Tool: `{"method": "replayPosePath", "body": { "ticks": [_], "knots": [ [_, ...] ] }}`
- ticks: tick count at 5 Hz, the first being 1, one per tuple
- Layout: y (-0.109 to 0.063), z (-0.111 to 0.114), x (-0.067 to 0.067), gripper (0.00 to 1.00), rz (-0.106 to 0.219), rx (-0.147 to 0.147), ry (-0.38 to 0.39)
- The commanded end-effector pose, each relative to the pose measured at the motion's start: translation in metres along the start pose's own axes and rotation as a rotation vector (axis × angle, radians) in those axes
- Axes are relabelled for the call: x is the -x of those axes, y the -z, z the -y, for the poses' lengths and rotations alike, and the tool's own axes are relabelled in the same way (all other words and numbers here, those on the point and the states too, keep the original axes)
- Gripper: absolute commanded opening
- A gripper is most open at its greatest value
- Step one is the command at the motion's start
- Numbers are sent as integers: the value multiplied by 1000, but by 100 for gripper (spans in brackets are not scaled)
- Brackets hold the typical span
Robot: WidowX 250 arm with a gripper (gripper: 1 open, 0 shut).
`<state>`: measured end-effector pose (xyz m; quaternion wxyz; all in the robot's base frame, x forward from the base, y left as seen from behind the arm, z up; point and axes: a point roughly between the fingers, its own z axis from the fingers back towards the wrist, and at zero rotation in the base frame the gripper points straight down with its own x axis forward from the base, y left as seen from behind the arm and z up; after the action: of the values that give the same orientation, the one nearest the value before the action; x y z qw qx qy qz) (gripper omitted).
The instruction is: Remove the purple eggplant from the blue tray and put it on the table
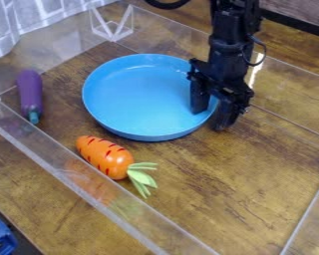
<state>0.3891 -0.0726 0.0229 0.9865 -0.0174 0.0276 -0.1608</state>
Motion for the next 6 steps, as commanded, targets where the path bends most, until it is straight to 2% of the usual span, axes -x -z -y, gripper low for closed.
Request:
{"method": "replayPosePath", "body": {
  "ticks": [1,3,5,6],
  "knots": [
    [9,10,2,0,-13,17,-13],
    [16,28,3,0,-18,28,5],
    [15,32,11,0,-28,34,110],
    [17,35,10,0,-29,41,102]
  ]
}}
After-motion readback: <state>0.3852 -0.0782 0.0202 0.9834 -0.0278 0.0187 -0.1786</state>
